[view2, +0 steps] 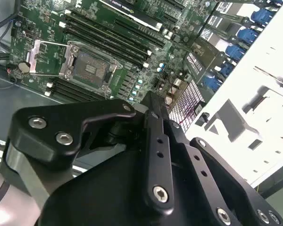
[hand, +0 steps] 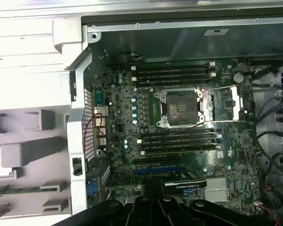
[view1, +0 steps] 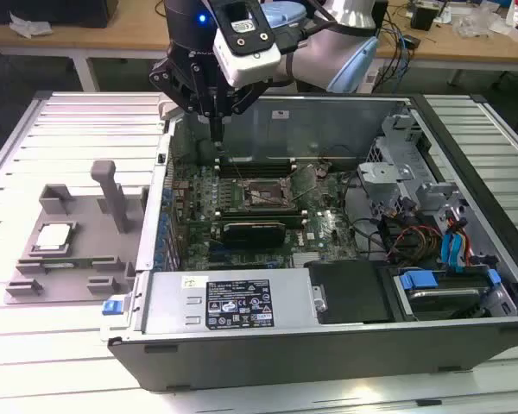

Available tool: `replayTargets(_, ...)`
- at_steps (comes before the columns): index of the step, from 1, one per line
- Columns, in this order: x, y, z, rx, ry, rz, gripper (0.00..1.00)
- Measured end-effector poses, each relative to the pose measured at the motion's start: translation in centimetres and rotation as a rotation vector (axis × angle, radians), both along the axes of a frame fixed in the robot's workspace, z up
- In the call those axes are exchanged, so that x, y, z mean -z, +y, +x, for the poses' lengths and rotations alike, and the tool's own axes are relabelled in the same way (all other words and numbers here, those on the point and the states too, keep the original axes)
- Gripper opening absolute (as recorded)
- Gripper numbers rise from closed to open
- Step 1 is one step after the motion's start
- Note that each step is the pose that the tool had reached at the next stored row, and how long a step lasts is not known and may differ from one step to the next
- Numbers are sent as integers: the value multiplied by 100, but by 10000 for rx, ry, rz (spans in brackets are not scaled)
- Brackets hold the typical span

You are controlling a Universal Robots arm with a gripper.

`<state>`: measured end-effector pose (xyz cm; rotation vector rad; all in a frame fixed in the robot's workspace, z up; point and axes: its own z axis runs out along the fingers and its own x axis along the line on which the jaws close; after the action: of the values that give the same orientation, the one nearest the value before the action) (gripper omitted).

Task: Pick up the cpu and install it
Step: 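Reach for the cpu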

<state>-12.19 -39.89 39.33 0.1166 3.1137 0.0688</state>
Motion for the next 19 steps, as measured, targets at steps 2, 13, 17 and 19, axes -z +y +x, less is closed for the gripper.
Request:
replayTargets(2, 0, 0, 0, 0, 0, 1, 11)
replayTargets(13, 0, 0, -54, 0, -1, 1, 11)
replayTargets(17, 0, 0, -89, 1, 0, 1, 11)
replayTargets(19, 0, 0, -105, 0, 0, 1, 11)
